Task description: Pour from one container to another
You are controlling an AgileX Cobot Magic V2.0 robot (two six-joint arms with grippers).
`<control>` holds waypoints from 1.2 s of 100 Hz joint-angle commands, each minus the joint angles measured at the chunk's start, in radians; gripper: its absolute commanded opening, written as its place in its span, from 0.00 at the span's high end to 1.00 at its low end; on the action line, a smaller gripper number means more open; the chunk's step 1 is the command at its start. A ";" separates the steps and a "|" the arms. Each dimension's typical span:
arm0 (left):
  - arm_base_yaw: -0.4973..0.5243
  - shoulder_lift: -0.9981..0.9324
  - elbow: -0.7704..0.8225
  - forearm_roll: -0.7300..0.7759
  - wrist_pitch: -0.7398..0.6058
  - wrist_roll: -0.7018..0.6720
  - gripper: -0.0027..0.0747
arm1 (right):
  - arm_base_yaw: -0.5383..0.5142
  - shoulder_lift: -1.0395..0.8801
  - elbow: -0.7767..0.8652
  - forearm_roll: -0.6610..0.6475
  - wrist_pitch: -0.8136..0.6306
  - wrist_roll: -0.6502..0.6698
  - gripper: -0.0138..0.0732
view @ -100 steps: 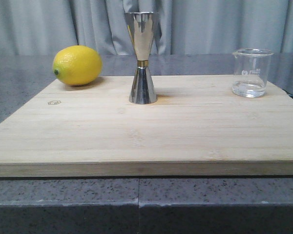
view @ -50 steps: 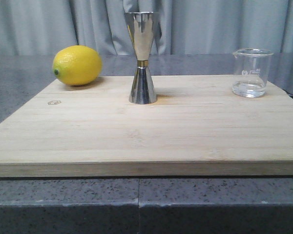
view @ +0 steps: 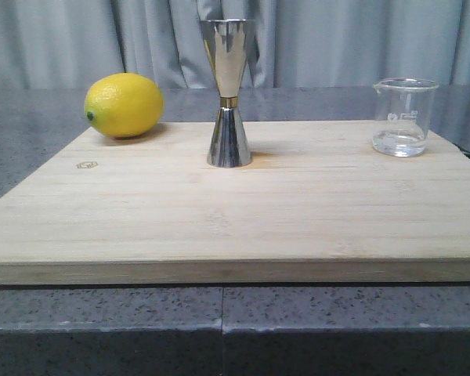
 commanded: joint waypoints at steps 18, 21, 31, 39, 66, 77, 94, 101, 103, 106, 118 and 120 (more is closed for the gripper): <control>-0.008 -0.287 0.395 0.005 -0.421 -0.009 0.99 | -0.006 0.004 -0.024 -0.012 -0.065 -0.011 0.92; -0.008 -0.316 0.430 0.013 -0.444 -0.009 0.99 | -0.006 0.004 -0.024 -0.012 -0.065 -0.011 0.92; -0.017 -0.414 0.507 0.096 -0.463 -0.057 0.99 | -0.006 0.004 -0.024 -0.012 -0.065 -0.011 0.92; -0.037 -0.473 0.536 0.265 -0.463 -0.196 0.99 | -0.006 0.004 -0.024 -0.012 -0.065 -0.011 0.92; -0.049 -0.514 0.547 0.323 -0.471 -0.254 0.99 | -0.006 0.004 -0.024 -0.012 -0.065 -0.011 0.92; -0.049 -0.514 0.547 0.323 -0.472 -0.243 0.99 | -0.006 0.004 -0.024 -0.012 -0.065 -0.011 0.92; -0.049 -0.514 0.547 0.291 -0.504 -0.203 0.99 | -0.006 0.004 -0.024 -0.012 -0.065 -0.011 0.92; -0.049 -0.514 0.547 0.227 -0.523 -0.131 0.99 | -0.006 0.004 -0.024 -0.012 -0.065 -0.011 0.92; -0.049 -0.514 0.547 0.207 -0.525 -0.113 0.99 | -0.006 0.004 -0.024 -0.012 -0.065 -0.011 0.92; -0.049 -0.514 0.547 0.195 -0.528 -0.103 0.99 | -0.006 0.004 -0.024 -0.012 -0.065 -0.011 0.92; -0.049 -0.514 0.547 0.182 -0.530 -0.101 0.99 | -0.006 0.004 -0.024 -0.012 -0.065 -0.011 0.92; -0.049 -0.514 0.547 0.182 -0.530 -0.101 0.99 | -0.006 0.004 -0.024 -0.012 -0.065 -0.011 0.92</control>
